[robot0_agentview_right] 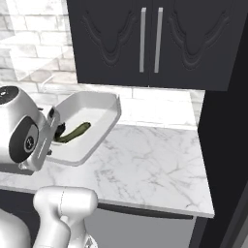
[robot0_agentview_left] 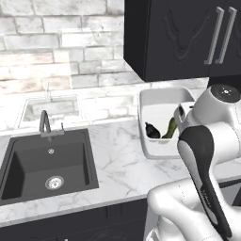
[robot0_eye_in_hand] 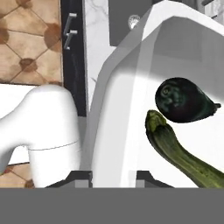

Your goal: Take the eggplant and squash out of the freezer and place them in the tupperware container on the counter. Then put the tupperware containing the vegetables back in the freezer.

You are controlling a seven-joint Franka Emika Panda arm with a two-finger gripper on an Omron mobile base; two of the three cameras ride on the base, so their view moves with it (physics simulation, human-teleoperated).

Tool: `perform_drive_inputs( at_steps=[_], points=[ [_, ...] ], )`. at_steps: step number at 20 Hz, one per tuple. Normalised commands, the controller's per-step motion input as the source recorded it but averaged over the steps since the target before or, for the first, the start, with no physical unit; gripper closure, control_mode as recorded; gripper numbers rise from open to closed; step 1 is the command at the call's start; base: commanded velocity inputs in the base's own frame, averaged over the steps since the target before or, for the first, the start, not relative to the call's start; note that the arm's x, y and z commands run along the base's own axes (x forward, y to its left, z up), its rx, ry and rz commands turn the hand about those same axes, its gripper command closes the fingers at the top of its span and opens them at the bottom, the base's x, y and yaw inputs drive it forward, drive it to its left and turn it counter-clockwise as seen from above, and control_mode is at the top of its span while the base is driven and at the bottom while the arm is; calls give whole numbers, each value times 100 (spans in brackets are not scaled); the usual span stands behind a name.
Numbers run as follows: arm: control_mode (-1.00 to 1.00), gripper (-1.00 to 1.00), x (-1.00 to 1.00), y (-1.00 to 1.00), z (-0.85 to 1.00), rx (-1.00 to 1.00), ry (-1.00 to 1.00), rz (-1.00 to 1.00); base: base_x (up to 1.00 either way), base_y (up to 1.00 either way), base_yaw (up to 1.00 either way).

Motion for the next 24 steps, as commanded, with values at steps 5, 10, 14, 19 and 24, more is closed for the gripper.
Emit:
perform_drive_inputs(
  at_steps=[5, 10, 14, 19, 24],
  points=[
    [-100, 100, -2, -5, 2, -11, -6, 26, 0, 0, 0],
    [-100, 100, -1, 0, 8, -2, -17, 23, 0, 0, 0],
    [-100, 100, 0, 0, 2, 0, 0, 0, 0, 0, 0],
    [-100, 100, -4, -1, 9, 0, -6, 0, 0, 0, 0],
    [-100, 100, -1, -2, 28, 0, 0, 0, 0, 0, 0]
  ],
)
